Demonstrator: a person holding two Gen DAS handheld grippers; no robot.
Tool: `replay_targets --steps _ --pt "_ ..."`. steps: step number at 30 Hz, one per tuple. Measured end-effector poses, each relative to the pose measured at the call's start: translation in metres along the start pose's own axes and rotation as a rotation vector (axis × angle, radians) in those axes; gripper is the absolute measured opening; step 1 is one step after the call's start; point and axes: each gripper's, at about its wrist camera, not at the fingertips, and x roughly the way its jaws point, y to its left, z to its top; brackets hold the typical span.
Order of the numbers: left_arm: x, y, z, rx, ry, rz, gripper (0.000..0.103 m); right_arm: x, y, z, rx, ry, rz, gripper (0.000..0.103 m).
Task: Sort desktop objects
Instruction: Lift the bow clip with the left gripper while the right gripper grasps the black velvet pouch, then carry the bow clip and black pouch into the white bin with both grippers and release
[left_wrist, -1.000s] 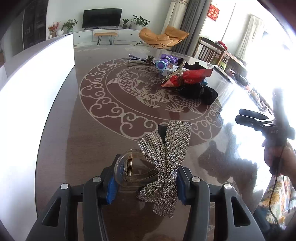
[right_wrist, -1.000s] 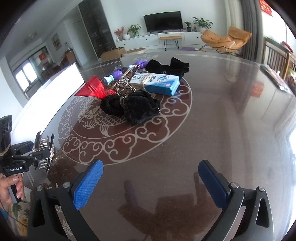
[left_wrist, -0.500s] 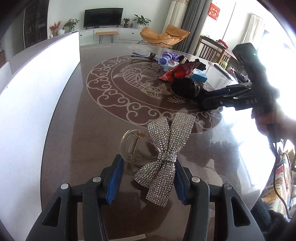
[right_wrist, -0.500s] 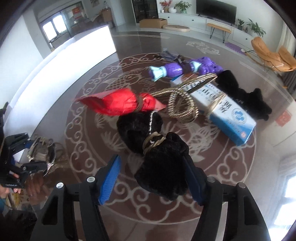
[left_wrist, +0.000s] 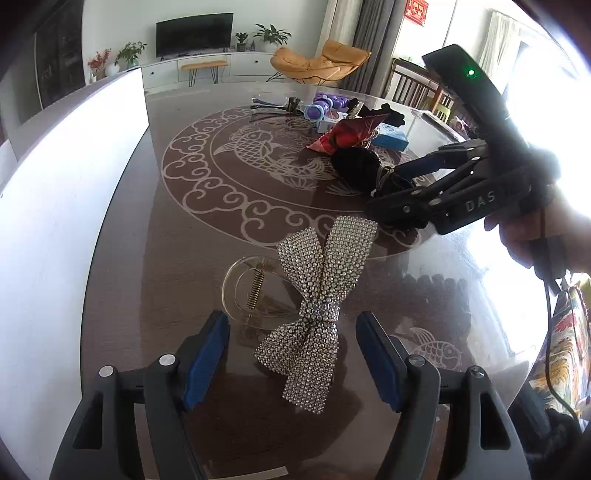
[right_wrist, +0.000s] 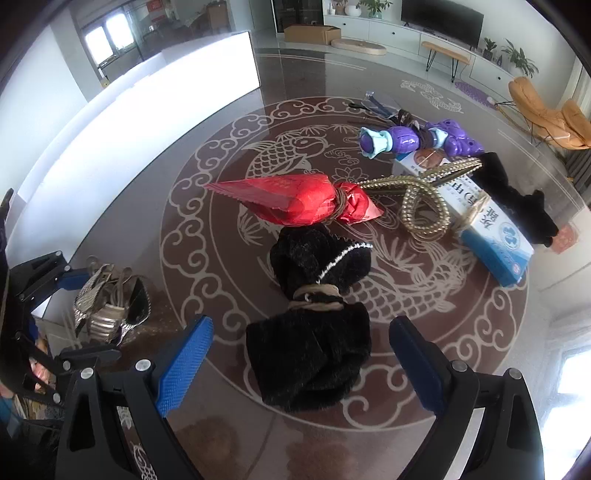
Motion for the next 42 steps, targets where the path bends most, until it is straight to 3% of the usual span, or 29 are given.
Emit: replay_targets --steps 1,2,3,4,8,13,17,20,25,31,33,35,36,37,38,40,42 --pt "0.0 0.0 0.002 -0.002 -0.004 0.0 0.052 0.007 0.003 0.002 -0.007 0.014 -0.013 0.08" --pt "0.0 0.0 0.003 -0.004 -0.007 0.004 0.046 0.012 0.005 0.003 -0.012 0.021 -0.035 0.075" --pt "-0.001 0.0 0.004 -0.008 -0.015 -0.012 0.045 0.009 0.008 0.003 -0.018 0.001 -0.075 0.05" --pt "-0.004 -0.001 0.004 -0.015 -0.031 -0.031 0.045 0.006 0.006 0.002 0.005 0.001 -0.056 0.039" --pt "-0.026 -0.005 0.005 -0.054 -0.097 -0.092 0.045 -0.025 -0.001 -0.013 0.075 -0.026 -0.035 0.039" --pt "-0.086 0.014 0.012 -0.163 -0.223 -0.17 0.045 -0.07 0.004 -0.016 0.09 -0.067 -0.016 0.039" --pt "-0.144 0.054 0.015 -0.224 -0.303 -0.121 0.045 -0.099 0.05 0.027 0.051 -0.161 0.075 0.039" --pt "-0.18 0.097 0.012 -0.271 -0.333 -0.016 0.045 -0.108 0.106 0.067 -0.011 -0.23 0.171 0.039" --pt "-0.2 0.176 -0.01 -0.401 -0.28 0.149 0.045 -0.105 0.215 0.123 -0.142 -0.287 0.313 0.039" --pt "-0.182 0.226 -0.043 -0.511 -0.182 0.207 0.045 -0.066 0.3 0.148 -0.241 -0.257 0.36 0.039" --pt "-0.174 0.233 -0.05 -0.528 -0.153 0.222 0.045 -0.044 0.315 0.152 -0.25 -0.222 0.351 0.041" --pt "-0.162 0.238 -0.05 -0.546 -0.099 0.245 0.049 -0.02 0.324 0.154 -0.25 -0.171 0.322 0.056" --pt "-0.157 0.24 -0.051 -0.552 -0.08 0.258 0.06 -0.011 0.327 0.154 -0.247 -0.149 0.303 0.072" --pt "-0.154 0.24 -0.051 -0.557 -0.075 0.268 0.066 -0.004 0.327 0.154 -0.24 -0.145 0.296 0.077" --pt "-0.156 0.24 -0.051 -0.56 -0.091 0.27 0.067 -0.002 0.324 0.151 -0.228 -0.156 0.295 0.077" --pt "-0.161 0.238 -0.051 -0.559 -0.122 0.287 0.083 -0.007 0.312 0.146 -0.191 -0.2 0.316 0.077" --pt "-0.166 0.231 -0.052 -0.552 -0.162 0.3 0.085 -0.023 0.291 0.134 -0.143 -0.27 0.325 0.081"
